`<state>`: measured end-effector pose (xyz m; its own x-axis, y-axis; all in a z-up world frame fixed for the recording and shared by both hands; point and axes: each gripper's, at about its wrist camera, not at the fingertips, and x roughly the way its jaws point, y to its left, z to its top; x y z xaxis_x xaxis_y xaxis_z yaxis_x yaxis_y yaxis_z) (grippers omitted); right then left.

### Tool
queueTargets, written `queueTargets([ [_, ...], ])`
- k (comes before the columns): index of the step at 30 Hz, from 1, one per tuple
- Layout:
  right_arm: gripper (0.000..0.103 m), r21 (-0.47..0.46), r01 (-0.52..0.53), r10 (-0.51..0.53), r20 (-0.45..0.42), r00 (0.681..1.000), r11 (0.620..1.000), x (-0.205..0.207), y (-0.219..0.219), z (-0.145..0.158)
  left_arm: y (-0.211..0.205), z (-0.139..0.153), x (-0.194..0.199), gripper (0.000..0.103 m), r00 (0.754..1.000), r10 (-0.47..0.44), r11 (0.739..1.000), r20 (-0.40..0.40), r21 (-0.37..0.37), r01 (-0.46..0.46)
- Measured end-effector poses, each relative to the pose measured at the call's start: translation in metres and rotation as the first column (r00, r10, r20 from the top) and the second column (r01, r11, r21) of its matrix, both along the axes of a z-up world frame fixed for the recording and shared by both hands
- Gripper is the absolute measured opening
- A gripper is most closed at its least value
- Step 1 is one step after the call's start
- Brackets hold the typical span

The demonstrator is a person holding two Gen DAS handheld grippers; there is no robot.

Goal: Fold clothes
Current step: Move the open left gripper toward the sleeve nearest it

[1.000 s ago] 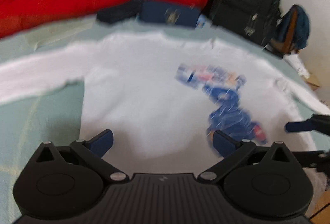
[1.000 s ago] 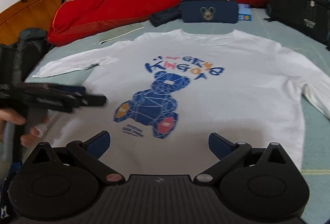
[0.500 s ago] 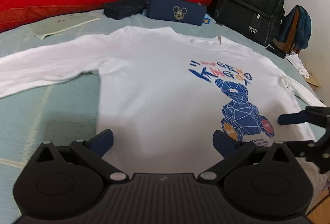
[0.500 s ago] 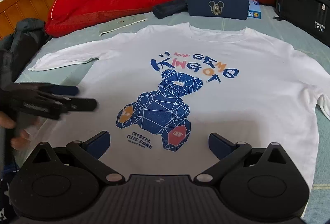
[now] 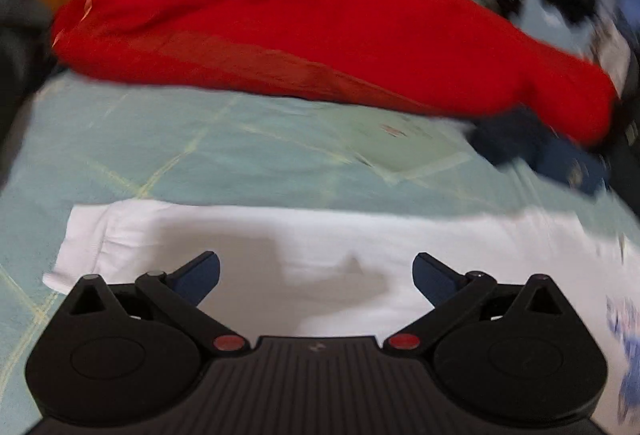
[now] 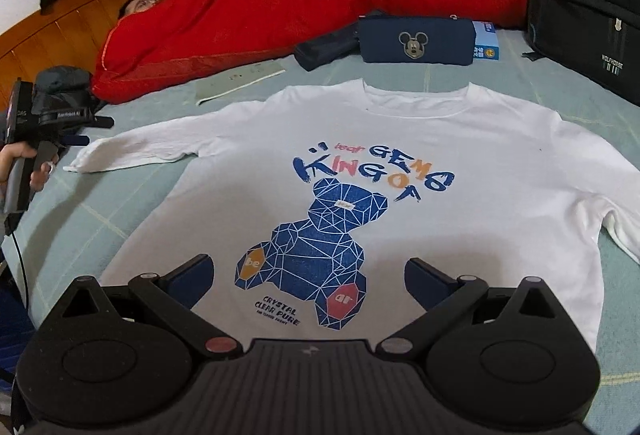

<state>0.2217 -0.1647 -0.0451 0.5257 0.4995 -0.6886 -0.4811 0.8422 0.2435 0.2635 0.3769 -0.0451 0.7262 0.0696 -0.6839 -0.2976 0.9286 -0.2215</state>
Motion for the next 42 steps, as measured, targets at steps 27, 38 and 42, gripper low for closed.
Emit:
queueTargets([
  [27,0.103,-0.032,0.017,-0.017,0.004,1.000,0.999,0.007,0.026,-0.005,0.049,-0.034,-0.013,0.101,0.988,0.135,0.990,-0.076,0.054,-0.131],
  [38,0.103,0.048,-0.027,0.027,-0.009,1.000,0.998,0.016,0.036,-0.002,0.007,-0.015,-0.056,0.101,0.999,0.012,0.999,0.042,-0.042,-0.010],
  [42,0.103,0.043,-0.060,0.060,0.006,0.998,0.997,0.010,0.038,-0.003,-0.008,-0.040,-0.061,0.101,0.999,-0.010,0.995,0.044,-0.097,0.014],
])
